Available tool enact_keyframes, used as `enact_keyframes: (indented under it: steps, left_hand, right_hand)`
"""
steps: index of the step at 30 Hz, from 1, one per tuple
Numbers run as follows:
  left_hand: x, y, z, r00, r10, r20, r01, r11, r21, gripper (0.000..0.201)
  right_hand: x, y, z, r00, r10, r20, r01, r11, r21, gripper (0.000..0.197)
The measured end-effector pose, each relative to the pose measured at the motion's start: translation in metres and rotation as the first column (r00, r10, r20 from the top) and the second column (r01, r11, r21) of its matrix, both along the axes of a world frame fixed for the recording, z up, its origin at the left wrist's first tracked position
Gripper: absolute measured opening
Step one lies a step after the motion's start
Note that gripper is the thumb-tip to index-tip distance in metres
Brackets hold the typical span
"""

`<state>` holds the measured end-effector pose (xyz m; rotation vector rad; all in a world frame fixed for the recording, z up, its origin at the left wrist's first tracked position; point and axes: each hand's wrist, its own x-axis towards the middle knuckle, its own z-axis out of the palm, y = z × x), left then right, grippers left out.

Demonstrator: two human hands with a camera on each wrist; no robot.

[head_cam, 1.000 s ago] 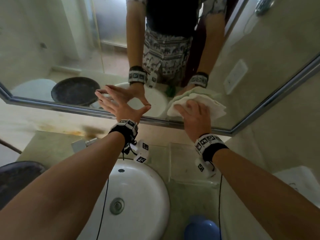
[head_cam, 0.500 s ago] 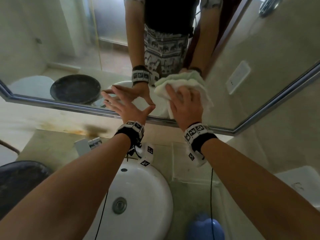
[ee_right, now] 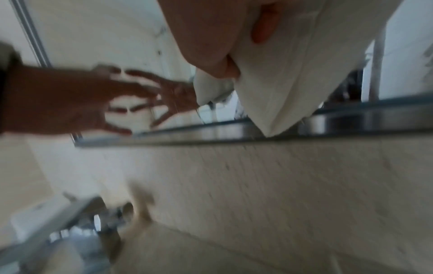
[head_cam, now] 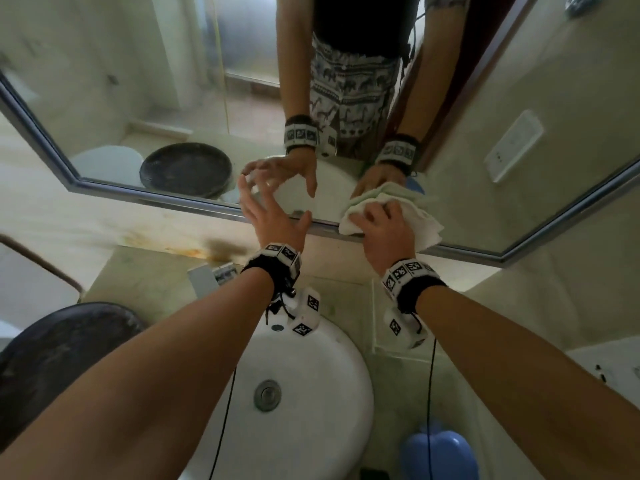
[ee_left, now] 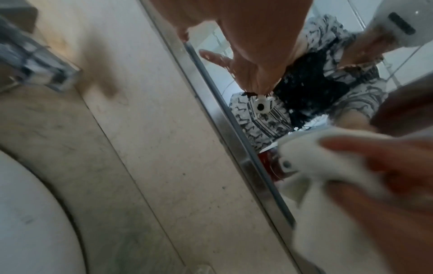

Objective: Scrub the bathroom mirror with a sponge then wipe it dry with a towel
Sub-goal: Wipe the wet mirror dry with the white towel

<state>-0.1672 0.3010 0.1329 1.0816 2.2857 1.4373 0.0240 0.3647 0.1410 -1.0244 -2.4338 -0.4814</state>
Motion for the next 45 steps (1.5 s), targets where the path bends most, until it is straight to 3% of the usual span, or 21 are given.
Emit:
enact_keyframes:
  steps: [3,6,9,11,16,22,26,31,35,39,42,45]
  left_hand:
    - [-0.028,-0.011,0.004,0.998,0.062,0.007,-0.061,0.998,-0.027,0.112]
    - [-0.057,-0.013,0.011,0.994,0.109,0.024,-0.108,0.993,-0.043,0.123]
    - [-0.076,-0.011,0.021,0.987,0.130,0.100,-0.128,0.991,-0.029,0.133]
    - [-0.083,-0.009,0.023,0.979,0.142,0.147,-0.142,0.990,-0.013,0.137]
    - [-0.087,-0.001,0.013,0.974,0.160,0.158,-0.168,0.985,0.038,0.144]
    - [-0.091,0.004,0.007,0.978,0.156,0.139,-0.159,0.987,0.006,0.151]
    - [-0.090,0.005,0.008,0.980,0.161,0.118,-0.159,0.987,-0.023,0.151]
    - [-0.087,0.004,0.012,0.982,0.138,0.127,-0.133,0.990,-0.047,0.152]
    - [-0.090,-0.006,0.013,0.983,0.140,0.116,-0.134,0.989,-0.054,0.145]
    - [-0.102,-0.016,0.021,0.986,0.135,0.099,-0.134,0.991,-0.024,0.135]
    - [-0.125,-0.019,0.038,0.974,0.211,0.087,-0.212,0.977,-0.001,0.136]
    - [-0.155,-0.023,0.045,0.952,0.280,0.128,-0.282,0.959,-0.003,0.138]
  right_hand:
    - [-0.015,-0.004,0.051,0.993,-0.035,-0.117,0.046,0.995,0.091,0.044]
    - [-0.037,-0.006,0.104,0.960,-0.019,-0.279,0.084,0.972,0.221,0.043]
    - [-0.056,-0.004,0.125,0.924,-0.028,-0.382,0.131,0.960,0.247,0.040]
    - [-0.063,-0.002,0.118,0.936,-0.040,-0.349,0.147,0.948,0.283,0.041]
    - [-0.069,0.007,0.068,0.995,0.028,-0.094,0.019,0.888,0.459,0.048]
    - [-0.068,0.003,0.000,0.992,0.093,0.088,-0.115,0.948,0.298,0.048]
    - [-0.074,-0.006,-0.031,0.994,0.089,0.064,-0.100,0.975,0.199,0.051]
    - [-0.082,-0.011,-0.036,0.995,0.067,0.078,-0.070,0.997,0.043,0.049]
    - [-0.086,-0.017,-0.011,0.992,0.078,0.098,-0.071,0.995,-0.071,0.047]
    - [-0.095,-0.016,0.044,0.999,0.048,0.017,-0.048,0.999,-0.016,0.045]
    - [-0.114,-0.017,0.095,0.986,0.037,-0.161,-0.011,0.987,0.163,0.045]
    - [-0.137,-0.017,0.137,0.913,0.066,-0.403,0.055,0.958,0.283,0.042]
